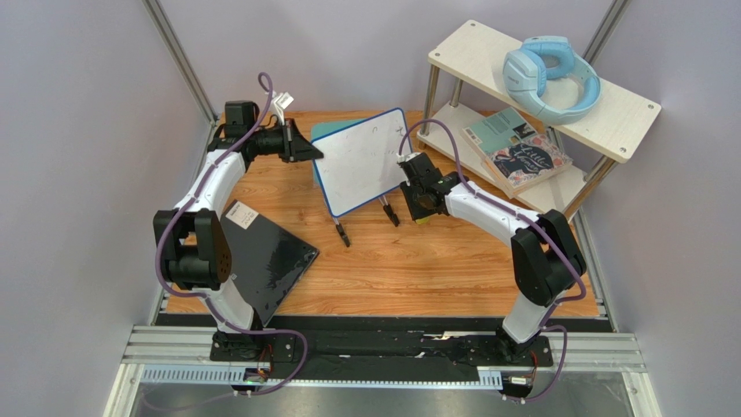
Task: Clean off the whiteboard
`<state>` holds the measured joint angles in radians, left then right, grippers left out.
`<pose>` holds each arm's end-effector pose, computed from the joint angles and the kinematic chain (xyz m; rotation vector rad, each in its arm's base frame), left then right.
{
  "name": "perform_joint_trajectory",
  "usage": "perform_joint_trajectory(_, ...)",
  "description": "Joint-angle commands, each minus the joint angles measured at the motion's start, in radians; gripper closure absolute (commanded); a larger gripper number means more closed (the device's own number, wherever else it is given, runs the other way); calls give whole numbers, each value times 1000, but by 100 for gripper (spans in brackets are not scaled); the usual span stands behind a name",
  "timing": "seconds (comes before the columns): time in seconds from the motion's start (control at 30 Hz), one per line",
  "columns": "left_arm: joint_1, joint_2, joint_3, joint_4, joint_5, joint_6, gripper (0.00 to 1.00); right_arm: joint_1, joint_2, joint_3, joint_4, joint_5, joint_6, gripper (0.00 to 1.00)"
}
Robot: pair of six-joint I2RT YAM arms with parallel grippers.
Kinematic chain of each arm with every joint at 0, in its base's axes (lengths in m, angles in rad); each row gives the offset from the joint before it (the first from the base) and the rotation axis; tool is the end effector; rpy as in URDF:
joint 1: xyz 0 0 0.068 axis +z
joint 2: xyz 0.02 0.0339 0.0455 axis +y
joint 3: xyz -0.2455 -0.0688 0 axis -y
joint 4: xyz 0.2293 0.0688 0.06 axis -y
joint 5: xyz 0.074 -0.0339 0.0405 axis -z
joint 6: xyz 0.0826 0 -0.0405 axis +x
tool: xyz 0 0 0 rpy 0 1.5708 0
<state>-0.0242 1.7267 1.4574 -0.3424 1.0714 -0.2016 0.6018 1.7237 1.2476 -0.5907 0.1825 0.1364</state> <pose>0.3862 -0.0819 0.2876 0.4340 2.0291 -1.2856 0.3083 0.1935 0.1684 -0.5416 2.5516 0.0197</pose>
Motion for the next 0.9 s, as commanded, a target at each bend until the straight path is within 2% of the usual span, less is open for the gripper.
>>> perform_joint_trajectory(0.0,42,-116,-135,6,65,38,100,-5,-69,-10,15,3,8,100)
perform_joint_trajectory(0.1,56,-174,-216,28,47,45,100,-8,-76,-5,15,-8,9,100)
perform_joint_trajectory(0.3,72,-251,-281,-13,13,87,100,-14,-90,1,23,-35,23,100)
perform_joint_trajectory(0.53,138,-311,-330,86,87,56,100,-14,-90,-14,38,-75,37,100)
perform_joint_trajectory(0.7,145,-338,-365,115,147,68,100,-13,-85,-27,54,-90,48,100)
perform_joint_trajectory(0.87,147,-383,-446,315,159,-44,100,-13,-82,-42,66,-104,52,100)
